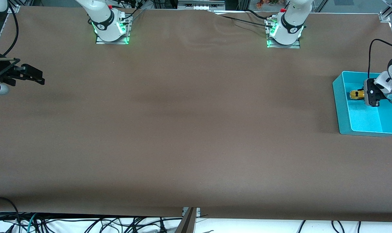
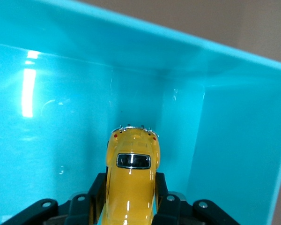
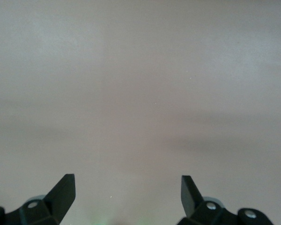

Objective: Wind and store yellow beetle car
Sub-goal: 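Lift the car with the left gripper and lower it into the cyan box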

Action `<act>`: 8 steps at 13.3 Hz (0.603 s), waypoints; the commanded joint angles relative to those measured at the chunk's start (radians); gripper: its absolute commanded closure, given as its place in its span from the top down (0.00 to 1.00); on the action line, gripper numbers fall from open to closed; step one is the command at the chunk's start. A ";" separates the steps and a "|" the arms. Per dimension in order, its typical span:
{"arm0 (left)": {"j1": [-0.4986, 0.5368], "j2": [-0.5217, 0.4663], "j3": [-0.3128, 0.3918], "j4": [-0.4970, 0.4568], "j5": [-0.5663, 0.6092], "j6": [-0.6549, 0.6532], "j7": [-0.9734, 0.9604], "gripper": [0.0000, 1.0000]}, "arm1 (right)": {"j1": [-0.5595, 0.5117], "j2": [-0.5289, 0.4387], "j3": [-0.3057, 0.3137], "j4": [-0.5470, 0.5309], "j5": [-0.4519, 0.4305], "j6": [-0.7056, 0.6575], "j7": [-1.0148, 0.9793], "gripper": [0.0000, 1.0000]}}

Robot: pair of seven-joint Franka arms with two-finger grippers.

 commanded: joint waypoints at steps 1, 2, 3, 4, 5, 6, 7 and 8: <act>0.019 0.007 -0.016 0.000 0.006 0.033 0.014 0.55 | 0.006 -0.007 -0.008 -0.002 0.013 -0.006 -0.001 1.00; 0.025 0.005 -0.017 0.002 0.002 0.033 0.014 0.87 | 0.006 -0.007 -0.008 -0.002 0.015 -0.006 0.001 1.00; 0.028 0.001 -0.017 0.004 -0.023 0.031 0.015 1.00 | 0.006 -0.007 -0.008 -0.002 0.015 -0.006 -0.001 1.00; 0.028 -0.001 -0.017 0.005 -0.028 0.027 0.015 1.00 | 0.006 -0.007 -0.008 -0.002 0.015 -0.006 -0.001 1.00; 0.028 -0.003 -0.017 0.007 -0.028 0.022 0.015 1.00 | 0.005 -0.007 -0.008 -0.002 0.015 -0.006 -0.001 1.00; 0.027 -0.012 -0.022 0.013 -0.028 0.012 0.015 1.00 | 0.005 -0.007 -0.008 -0.002 0.015 -0.006 -0.001 1.00; 0.016 -0.033 -0.025 0.023 -0.029 -0.031 0.008 1.00 | 0.005 -0.007 -0.008 -0.002 0.015 -0.006 -0.001 1.00; 0.005 -0.052 -0.038 0.054 -0.035 -0.085 -0.004 1.00 | 0.005 -0.007 -0.008 -0.002 0.015 -0.006 -0.001 1.00</act>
